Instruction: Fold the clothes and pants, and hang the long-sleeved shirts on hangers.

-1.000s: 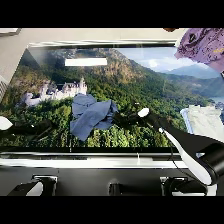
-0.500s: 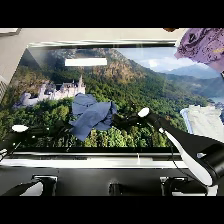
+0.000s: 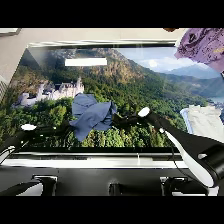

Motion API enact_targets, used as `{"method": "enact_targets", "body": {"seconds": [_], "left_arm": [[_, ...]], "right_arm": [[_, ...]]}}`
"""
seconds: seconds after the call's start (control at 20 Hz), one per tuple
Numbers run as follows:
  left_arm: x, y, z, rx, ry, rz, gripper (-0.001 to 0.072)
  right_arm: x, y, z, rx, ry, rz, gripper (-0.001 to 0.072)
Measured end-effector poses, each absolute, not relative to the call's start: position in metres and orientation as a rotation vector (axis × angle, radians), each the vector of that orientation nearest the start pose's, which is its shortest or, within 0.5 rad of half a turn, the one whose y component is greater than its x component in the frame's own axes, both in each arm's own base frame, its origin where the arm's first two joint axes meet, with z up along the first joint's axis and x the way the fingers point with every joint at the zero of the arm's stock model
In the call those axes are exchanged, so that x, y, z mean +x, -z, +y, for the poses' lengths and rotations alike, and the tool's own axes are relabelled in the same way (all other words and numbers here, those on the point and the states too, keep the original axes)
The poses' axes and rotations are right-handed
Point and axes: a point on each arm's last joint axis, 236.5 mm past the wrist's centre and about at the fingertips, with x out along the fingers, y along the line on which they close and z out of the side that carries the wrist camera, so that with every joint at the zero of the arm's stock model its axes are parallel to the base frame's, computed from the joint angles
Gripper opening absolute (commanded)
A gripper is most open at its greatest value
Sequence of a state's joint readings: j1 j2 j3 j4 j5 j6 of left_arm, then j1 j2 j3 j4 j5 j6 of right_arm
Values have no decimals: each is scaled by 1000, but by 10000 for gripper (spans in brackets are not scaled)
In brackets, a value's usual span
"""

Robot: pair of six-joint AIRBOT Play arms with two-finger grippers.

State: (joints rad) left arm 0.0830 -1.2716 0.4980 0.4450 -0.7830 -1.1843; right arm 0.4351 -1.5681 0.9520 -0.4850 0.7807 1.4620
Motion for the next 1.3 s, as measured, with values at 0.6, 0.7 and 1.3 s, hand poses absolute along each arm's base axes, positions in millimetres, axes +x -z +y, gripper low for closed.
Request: {"method": "enact_targets", "body": {"seconds": [0.6, 0.7, 1.3], "left_arm": [[447, -226, -38, -855, 386, 463, 14], [430, -320, -12, -772, 373, 269, 14], [230, -545, 0, -406, 72, -282, 14]], "right_arm": [[415, -127, 250, 340, -459, 828, 25], [425, -201, 217, 231, -388, 659, 25], [285, -508, 58, 198, -153, -88, 25]]}}
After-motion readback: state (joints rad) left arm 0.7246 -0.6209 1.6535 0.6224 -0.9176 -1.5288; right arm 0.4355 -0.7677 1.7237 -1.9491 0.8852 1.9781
